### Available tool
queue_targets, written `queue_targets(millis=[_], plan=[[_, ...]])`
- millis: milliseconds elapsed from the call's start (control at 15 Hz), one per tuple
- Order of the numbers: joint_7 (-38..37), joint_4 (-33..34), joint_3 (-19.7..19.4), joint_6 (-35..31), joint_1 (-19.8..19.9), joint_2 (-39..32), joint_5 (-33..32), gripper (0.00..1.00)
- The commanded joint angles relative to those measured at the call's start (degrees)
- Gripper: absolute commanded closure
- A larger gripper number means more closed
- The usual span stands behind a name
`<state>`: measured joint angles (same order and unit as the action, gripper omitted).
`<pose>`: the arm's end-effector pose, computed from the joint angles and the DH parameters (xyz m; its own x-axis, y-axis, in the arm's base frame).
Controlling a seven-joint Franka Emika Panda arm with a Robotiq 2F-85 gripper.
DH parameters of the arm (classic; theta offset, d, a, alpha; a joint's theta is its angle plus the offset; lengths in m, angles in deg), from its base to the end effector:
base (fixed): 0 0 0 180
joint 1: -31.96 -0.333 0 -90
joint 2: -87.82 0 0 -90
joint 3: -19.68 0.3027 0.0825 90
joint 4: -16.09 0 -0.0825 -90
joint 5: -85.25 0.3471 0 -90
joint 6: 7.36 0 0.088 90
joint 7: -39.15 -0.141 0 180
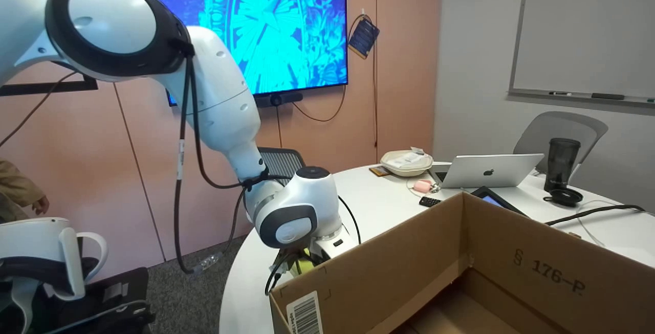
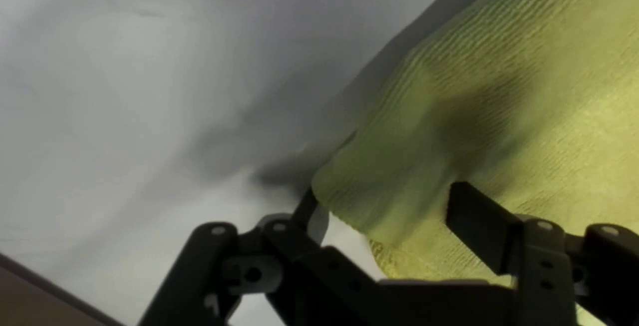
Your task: Put the marker in the towel, fold it then put it in the box
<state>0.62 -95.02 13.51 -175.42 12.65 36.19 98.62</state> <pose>0.5603 0.1139 0.0204 0.8065 -0.5841 0.0913 -0.5815 -0.8116 -0.0561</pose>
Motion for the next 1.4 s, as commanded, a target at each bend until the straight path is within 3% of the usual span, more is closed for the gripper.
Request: queue_targets(millis=[0, 133, 467, 733, 1333], plan=[[-0.8, 1.8, 0.9, 0.5, 0.8, -1.3, 1.3, 0.66], [-1.3, 1.9, 0.9, 0.6, 0.7, -1.2, 1.2, 0.82], [-1.1, 1.6, 1.7, 0.1, 1.3, -0.6, 1.2, 0.87], [-0.5, 0.7, 2.6, -0.5, 2.0, 0.8, 1.2, 1.0], [0.3, -3.2, 2.1, -5.1, -0.3, 6.7, 0.4, 0.98]])
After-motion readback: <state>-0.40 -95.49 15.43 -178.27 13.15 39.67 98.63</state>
